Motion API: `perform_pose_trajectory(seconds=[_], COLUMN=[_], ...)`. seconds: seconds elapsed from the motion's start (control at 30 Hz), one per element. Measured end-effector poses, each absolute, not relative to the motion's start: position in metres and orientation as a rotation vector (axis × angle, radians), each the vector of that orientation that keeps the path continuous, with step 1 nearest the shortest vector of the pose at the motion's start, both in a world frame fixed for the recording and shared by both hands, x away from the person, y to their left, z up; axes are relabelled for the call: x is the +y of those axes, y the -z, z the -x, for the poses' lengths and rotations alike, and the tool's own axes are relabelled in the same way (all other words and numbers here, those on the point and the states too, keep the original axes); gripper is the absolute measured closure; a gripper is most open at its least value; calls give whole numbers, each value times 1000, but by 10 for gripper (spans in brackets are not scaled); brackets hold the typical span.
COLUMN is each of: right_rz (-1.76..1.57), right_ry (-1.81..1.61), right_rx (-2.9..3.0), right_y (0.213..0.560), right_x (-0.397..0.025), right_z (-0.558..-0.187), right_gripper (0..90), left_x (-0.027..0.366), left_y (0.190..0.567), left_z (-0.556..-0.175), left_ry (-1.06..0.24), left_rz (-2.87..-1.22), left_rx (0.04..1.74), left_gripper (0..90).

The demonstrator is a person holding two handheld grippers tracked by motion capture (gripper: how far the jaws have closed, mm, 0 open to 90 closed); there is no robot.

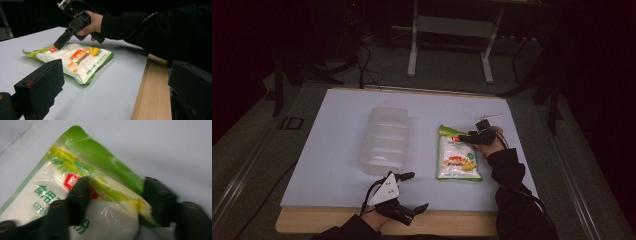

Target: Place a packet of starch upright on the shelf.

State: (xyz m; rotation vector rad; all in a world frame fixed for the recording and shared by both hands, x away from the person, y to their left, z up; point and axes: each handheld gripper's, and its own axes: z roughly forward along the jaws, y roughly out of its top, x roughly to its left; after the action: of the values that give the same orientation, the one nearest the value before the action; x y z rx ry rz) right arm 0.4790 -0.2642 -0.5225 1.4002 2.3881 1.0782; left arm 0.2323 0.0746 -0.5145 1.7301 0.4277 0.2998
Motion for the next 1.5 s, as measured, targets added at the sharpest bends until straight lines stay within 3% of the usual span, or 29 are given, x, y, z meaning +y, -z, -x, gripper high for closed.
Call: perform_pose_trajectory(seconds=[0.03,0.1,0.13,0.57,1.17,1.5], right_rz=[-1414,-1435,-1416,-1351,-1206,-1025], right_ry=[-1027,-1020,-972,-929,-1086,-1249], right_rx=[2376,2376,2382,2356,2274,2239], right_y=[519,519,517,503,455,419], right_x=[-266,-266,-265,-262,-256,-249], right_z=[-478,-478,-477,-465,-435,-393], right_gripper=[691,745,854,878,881,882], left_x=[75,75,75,76,75,79], left_y=[515,515,514,514,513,503], left_z=[-233,-233,-233,-233,-234,-235], left_ry=[-300,-302,-298,-308,-319,-417], left_rz=[-1729,-1728,-1726,-1729,-1741,-1724], left_rx=[430,432,435,438,463,582], left_gripper=[8,7,8,7,8,8])
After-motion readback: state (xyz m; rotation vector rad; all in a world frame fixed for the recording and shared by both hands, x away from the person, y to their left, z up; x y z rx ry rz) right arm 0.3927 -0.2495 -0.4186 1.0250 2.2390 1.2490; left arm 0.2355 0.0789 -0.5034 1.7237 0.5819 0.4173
